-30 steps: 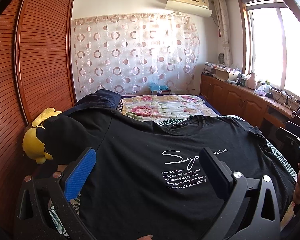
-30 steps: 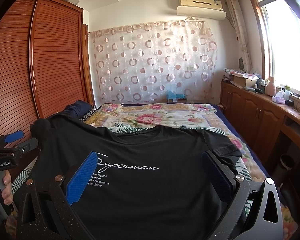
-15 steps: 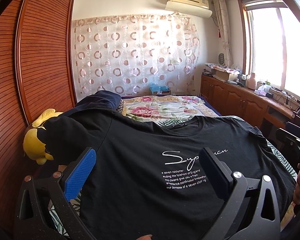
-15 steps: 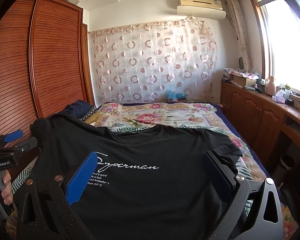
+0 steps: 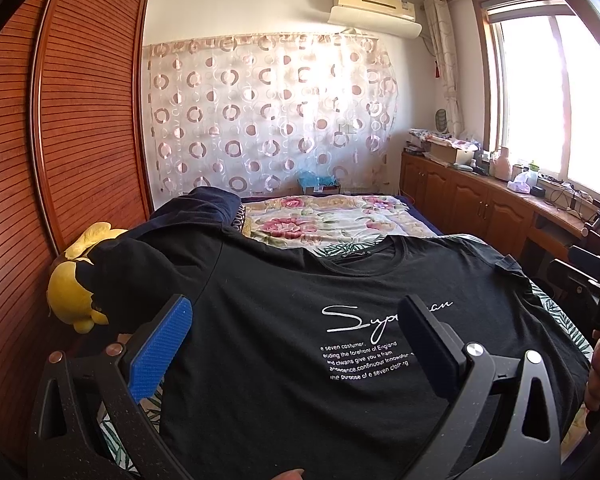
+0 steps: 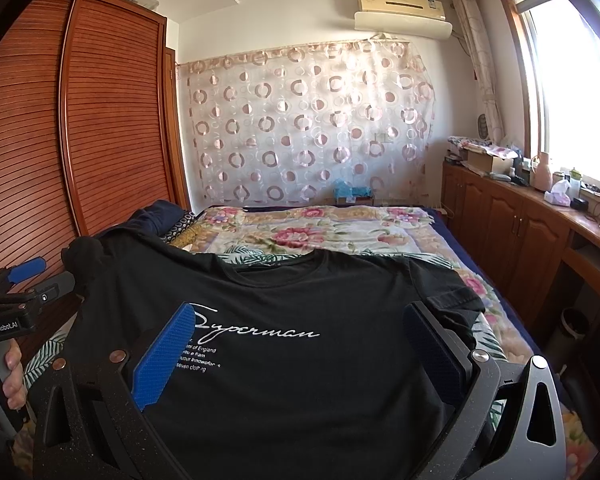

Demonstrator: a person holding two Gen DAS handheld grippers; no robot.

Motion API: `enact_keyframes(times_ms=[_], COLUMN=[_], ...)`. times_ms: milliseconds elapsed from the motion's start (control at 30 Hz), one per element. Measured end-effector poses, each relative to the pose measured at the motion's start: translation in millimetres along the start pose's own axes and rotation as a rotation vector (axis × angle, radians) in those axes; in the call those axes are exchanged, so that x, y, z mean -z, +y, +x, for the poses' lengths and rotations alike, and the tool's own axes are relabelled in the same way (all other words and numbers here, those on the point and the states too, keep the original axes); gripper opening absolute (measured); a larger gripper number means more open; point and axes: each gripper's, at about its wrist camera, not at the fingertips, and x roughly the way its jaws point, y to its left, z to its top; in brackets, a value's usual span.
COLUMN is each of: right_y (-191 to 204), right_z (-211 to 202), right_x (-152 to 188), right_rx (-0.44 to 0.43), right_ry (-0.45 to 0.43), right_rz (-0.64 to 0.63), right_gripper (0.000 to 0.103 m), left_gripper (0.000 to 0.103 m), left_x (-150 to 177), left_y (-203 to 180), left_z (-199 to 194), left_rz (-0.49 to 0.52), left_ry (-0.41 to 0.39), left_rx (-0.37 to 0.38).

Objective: Fold small clothes

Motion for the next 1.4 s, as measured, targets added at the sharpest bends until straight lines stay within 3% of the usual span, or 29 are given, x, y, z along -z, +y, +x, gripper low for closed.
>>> enact_keyframes(times_ms=[1000,1400], right_y=[1.4,12.3], right_z=[2.9,15.0], right_x=[1.8,0.0], right_rx=[-0.018,-0.078], right_ry=[0.011,0.048], right_rz=[-0.007,-0.047], right_gripper=[0.103,0.103], left_gripper=[0.103,0.103], left_x=[1.1,12.6], left_y=[-0.8,20.0], left_z=[0.8,5.5], left_rz=[0.001,-0.010], left_ry=[0.003,0.039], left_rx=[-0.004,-0.014])
